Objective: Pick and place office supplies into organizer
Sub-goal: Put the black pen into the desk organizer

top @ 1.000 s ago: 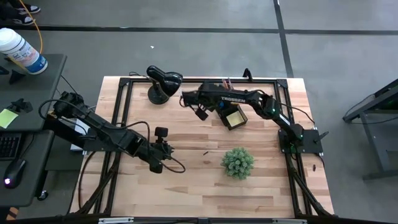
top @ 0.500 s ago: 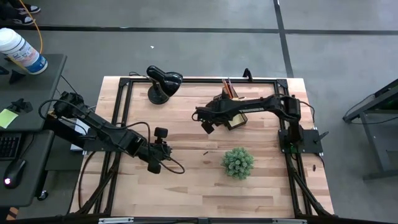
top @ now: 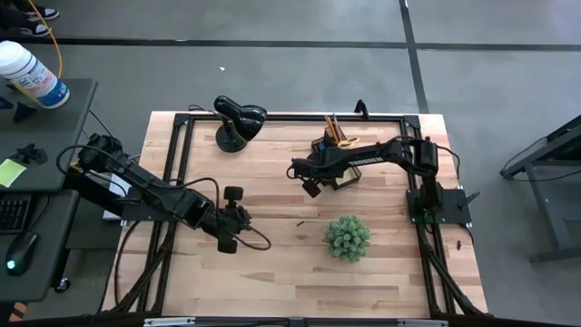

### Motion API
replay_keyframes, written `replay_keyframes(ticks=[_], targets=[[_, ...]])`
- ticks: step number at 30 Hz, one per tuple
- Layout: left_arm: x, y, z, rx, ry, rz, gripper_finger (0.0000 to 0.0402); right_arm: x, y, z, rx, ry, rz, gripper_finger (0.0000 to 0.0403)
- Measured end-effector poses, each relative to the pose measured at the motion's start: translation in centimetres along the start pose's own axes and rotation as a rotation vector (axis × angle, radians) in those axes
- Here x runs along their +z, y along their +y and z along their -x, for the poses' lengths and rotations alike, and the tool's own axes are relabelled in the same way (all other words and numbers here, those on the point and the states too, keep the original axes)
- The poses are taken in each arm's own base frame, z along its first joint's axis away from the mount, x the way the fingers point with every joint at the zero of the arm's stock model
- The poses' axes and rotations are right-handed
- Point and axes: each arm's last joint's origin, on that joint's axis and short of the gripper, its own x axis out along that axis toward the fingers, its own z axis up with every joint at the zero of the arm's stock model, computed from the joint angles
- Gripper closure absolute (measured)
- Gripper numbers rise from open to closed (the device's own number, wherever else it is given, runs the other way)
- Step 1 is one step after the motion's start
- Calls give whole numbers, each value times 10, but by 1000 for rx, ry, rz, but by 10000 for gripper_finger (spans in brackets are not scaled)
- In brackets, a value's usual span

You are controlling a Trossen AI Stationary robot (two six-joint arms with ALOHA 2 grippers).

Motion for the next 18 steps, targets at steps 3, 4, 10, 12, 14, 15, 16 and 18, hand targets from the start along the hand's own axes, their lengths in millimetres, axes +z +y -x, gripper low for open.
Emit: replay_keyframes(ticks=[3, 4, 10, 12, 14, 15, 16, 18], targets=[[0, 0, 0, 3, -1, 45, 360, 4, 0, -1, 2, -30, 22, 386], [0, 0, 0, 4, -1, 57, 360, 5, -1, -1, 9, -38, 26, 386], [0, 0, 0, 4, -1, 72, 360, 11, -4, -3, 39, -34, 8, 386], [0, 0, 0, 6, -1, 71, 360, 12, -6, -4, 27, -30, -6, 386], [0, 0, 0, 7, -1, 70, 360, 12, -9, -5, 25, -14, -17, 386], [0, 0, 0, 7, 0, 69, 360, 12, -9, -7, 27, -3, -23, 386], [0, 0, 0, 7, 1, 68, 360, 12, -10, -7, 30, 10, -28, 386], [-1, 0, 0, 9, 8, 62, 360, 11, -10, -10, 28, 31, -22, 386]])
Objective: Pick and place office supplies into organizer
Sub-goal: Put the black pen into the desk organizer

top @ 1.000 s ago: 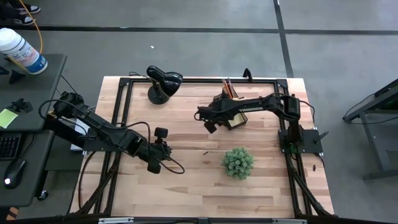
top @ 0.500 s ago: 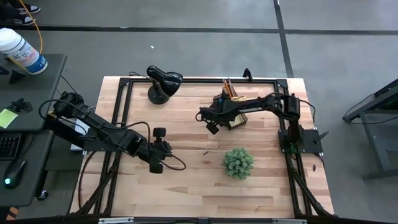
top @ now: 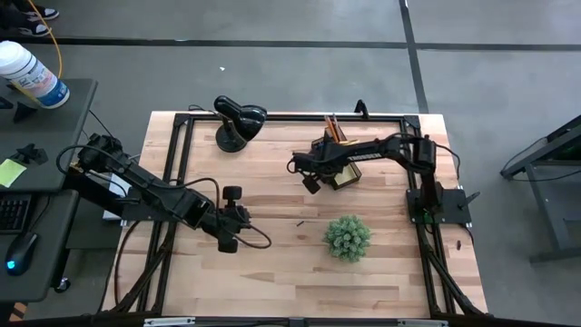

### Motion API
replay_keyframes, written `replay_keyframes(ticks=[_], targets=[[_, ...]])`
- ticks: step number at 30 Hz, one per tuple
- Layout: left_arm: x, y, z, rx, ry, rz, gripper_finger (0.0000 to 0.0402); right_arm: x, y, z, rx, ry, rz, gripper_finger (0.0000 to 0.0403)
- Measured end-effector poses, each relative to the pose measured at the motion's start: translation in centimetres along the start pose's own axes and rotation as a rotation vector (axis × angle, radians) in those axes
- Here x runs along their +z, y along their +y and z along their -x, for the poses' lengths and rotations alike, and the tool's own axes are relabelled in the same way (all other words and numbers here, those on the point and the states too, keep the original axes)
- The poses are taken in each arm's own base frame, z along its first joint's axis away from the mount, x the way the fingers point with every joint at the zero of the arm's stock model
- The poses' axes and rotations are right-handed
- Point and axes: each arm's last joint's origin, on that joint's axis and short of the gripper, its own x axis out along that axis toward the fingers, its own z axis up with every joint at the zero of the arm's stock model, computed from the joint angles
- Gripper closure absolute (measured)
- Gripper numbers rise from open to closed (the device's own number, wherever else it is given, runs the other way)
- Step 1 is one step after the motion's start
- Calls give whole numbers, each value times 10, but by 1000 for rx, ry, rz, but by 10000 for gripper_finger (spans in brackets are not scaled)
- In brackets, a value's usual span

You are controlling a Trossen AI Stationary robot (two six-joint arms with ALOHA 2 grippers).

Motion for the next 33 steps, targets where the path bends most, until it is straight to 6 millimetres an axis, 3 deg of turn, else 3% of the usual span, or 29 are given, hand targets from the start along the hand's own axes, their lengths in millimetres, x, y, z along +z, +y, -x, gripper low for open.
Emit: replay_keyframes(ticks=[8, 23, 33], targets=[[-1, 0, 0, 1, 5, -67, 360, -3, 8, -18, -7, 63, 6, 386], [0, 1, 0, 21, 1, -79, 360, -9, 19, -14, 2, 36, 32, 386], [4, 21, -9, 71, 21, -31, 360, -8, 19, -14, -2, 26, 42, 386]])
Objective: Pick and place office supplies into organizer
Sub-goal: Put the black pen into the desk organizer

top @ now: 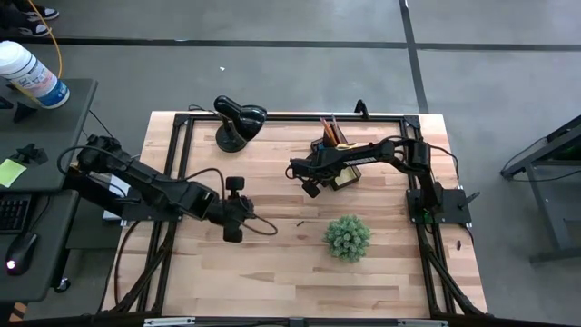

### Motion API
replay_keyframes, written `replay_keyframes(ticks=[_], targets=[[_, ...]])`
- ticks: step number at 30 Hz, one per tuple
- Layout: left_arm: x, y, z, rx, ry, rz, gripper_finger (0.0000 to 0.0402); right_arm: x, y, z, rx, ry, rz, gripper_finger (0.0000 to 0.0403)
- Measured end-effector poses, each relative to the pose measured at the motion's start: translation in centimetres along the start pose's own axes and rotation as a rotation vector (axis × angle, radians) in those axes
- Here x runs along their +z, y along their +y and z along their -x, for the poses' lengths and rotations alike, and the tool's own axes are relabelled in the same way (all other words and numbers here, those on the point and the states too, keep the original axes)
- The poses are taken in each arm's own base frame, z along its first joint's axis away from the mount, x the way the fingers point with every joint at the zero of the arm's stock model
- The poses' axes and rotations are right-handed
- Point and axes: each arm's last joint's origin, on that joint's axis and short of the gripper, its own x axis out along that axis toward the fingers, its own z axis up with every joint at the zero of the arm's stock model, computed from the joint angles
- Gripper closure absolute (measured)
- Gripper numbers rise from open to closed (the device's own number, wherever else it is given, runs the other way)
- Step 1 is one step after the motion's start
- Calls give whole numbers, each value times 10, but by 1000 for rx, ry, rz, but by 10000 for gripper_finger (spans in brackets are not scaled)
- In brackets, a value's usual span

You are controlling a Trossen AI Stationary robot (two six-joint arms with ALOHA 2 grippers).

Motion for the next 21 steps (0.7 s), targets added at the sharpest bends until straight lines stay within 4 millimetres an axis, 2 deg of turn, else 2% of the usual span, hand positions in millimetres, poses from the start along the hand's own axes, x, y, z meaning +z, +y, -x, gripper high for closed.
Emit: replay_keyframes(ticks=[13, 17, 21], targets=[[9, 20, -9, 13, -41, -7, 360, 0, 0, 0, -15, -5, 25, 384], [9, 21, -10, 18, -38, -3, 360, -1, -2, 2, -18, -4, 31, 361], [9, 21, -10, 18, -38, -24, 360, -1, -5, 14, 7, -22, 30, 327]])
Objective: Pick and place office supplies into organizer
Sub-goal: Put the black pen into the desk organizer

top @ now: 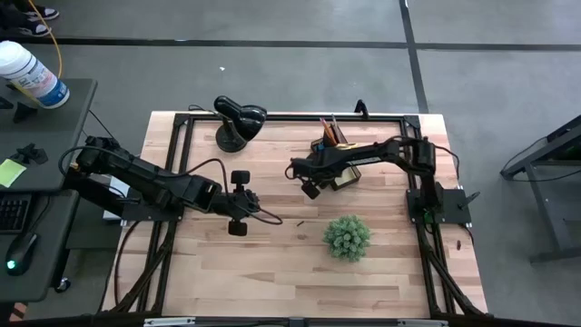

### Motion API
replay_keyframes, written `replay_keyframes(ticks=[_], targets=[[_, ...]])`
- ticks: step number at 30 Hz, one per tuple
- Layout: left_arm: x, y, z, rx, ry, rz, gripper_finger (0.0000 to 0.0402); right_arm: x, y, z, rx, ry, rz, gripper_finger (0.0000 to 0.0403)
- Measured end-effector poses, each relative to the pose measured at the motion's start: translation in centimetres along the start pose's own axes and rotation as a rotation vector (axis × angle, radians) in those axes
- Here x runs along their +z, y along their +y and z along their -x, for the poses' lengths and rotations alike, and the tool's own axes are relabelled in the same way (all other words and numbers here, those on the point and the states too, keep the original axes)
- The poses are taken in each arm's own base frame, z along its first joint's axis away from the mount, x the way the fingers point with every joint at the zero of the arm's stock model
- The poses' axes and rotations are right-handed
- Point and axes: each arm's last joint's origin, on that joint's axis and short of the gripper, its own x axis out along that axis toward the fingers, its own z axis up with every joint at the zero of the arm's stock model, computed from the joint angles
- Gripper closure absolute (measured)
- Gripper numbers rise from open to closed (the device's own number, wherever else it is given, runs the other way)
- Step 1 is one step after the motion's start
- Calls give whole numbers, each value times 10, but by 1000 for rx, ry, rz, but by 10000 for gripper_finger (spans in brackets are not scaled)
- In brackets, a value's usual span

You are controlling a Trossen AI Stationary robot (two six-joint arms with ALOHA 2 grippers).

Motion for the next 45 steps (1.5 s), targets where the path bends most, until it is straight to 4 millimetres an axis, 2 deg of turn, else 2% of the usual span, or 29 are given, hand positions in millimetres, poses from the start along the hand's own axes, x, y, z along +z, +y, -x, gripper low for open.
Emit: replay_keyframes(ticks=[7, 10, 28, 45], targets=[[0, 0, 0, 2, 2, -14, 360, 0, -6, 22, 39, -48, -32, 284], [0, 0, 0, 2, 3, -29, 360, 1, -6, 24, 42, -58, -51, 278], [-1, 0, 0, -5, 8, -55, 360, 9, -5, 22, 85, -105, -112, 277], [-1, -1, 0, -35, 10, -56, 360, 5, 3, 5, 73, -49, -149, 277]])
